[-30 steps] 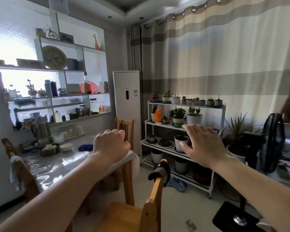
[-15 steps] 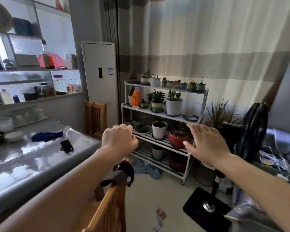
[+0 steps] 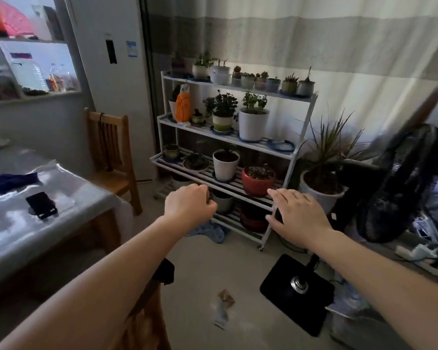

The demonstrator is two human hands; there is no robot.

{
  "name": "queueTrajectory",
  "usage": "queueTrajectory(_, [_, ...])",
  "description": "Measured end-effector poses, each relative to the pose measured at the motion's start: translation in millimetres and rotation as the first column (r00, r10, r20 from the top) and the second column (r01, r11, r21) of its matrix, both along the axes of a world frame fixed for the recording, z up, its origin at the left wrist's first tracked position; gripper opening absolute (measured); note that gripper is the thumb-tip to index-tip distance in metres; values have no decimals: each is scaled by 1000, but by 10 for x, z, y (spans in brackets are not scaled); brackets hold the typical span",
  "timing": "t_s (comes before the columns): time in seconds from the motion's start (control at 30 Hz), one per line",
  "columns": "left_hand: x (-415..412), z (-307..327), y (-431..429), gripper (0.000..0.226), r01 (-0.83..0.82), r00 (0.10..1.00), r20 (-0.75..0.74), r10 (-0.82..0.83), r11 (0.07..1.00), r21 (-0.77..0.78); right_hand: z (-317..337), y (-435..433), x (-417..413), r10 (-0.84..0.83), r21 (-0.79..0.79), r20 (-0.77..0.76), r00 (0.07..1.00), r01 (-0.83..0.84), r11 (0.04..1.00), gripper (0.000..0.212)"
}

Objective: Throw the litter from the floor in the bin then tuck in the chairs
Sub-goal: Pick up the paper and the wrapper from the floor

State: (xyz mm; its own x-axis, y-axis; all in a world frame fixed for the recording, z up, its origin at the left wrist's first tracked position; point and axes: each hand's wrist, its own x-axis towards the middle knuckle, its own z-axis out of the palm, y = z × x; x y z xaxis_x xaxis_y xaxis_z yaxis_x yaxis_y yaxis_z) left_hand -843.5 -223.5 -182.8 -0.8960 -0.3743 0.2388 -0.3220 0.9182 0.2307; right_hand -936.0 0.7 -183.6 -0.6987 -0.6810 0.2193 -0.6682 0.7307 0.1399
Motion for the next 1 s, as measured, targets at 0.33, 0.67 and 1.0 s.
queueTrajectory(0.33, [-1148, -870, -393, 30, -23, 980, 200, 6, 996, 83, -1024, -435, -1027, -21, 48, 217, 976, 11, 999, 70])
queueTrajectory(0.67, [-2263, -1581, -577, 26, -171, 925, 364, 107, 974, 148, -1755, -765, -2285, 72, 138, 413, 908, -140, 981, 74])
queueTrajectory(1.0, [-2746, -2657, -659, 29, -338, 822, 550, 147, 904, 262, -2804, -864, -3094, 49, 251, 544, 838, -218, 943, 70])
